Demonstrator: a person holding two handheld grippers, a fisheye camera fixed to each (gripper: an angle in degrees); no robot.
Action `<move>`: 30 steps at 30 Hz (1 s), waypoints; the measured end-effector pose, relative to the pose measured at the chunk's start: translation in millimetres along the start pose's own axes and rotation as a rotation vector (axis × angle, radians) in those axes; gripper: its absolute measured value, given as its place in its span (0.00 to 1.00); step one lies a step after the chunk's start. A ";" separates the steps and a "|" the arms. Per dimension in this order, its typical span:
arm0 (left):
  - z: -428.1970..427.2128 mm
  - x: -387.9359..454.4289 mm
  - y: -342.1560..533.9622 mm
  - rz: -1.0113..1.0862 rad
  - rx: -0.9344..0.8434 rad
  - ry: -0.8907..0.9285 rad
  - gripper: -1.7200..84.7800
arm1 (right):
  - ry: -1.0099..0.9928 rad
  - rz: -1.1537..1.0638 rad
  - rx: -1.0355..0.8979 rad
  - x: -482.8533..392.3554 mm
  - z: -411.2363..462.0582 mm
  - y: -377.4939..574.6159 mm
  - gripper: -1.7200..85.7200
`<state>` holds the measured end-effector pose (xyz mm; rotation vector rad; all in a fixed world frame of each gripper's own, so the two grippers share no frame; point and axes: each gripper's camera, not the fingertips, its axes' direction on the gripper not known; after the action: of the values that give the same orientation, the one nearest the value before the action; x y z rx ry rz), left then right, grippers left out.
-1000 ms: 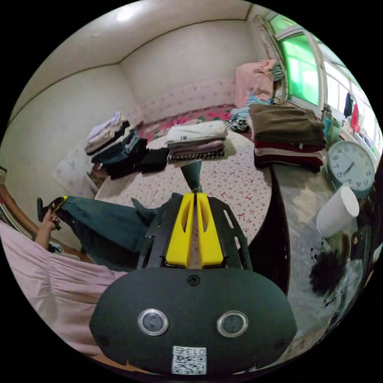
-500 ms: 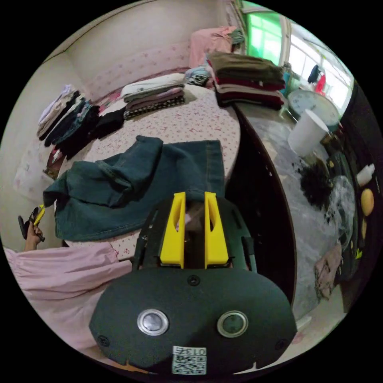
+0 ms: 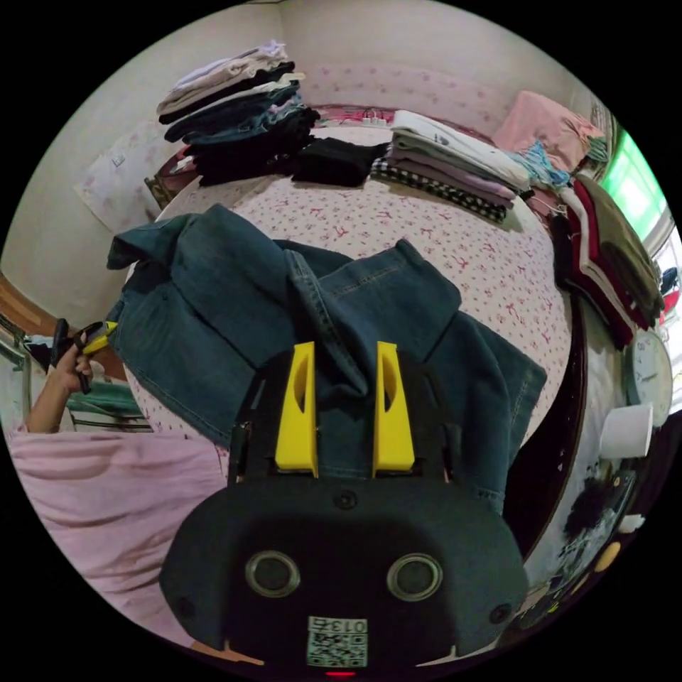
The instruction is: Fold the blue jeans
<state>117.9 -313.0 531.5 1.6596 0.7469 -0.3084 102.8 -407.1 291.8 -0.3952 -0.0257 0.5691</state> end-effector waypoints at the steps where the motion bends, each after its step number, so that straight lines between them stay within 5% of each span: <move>1: -8.4 14.2 -2.9 0.053 0.007 -0.024 0.09 | -0.005 -0.009 -0.010 0.0 4.9 -4.2 0.14; 6: -59.7 72.4 -6.8 0.266 0.101 -0.152 0.07 | -0.048 -0.046 -0.121 13.3 36.3 -30.6 0.07; 9: -76.9 77.4 -5.9 0.289 0.137 -0.223 0.07 | -0.076 0.024 0.098 43.8 -16.9 -15.6 0.06; 14: -35.3 19.1 11.1 0.003 0.061 -0.175 0.11 | -0.158 0.321 0.245 124.7 -42.4 62.5 0.05; 18: -43.8 20.5 39.6 -0.071 0.261 -0.156 0.12 | -0.311 0.537 0.094 171.1 20.1 138.6 0.05; 24: -49.1 104.3 23.8 0.233 0.386 -0.280 0.13 | -0.290 0.523 0.042 171.2 46.8 155.6 0.04; 30: 14.4 170.3 -21.6 0.421 0.221 -0.209 0.14 | -0.291 0.462 0.083 177.5 37.5 156.4 0.04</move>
<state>236.1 -274.0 412.4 1.9095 0.2016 -0.2644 166.4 -179.4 253.4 -0.2335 -0.1932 1.0778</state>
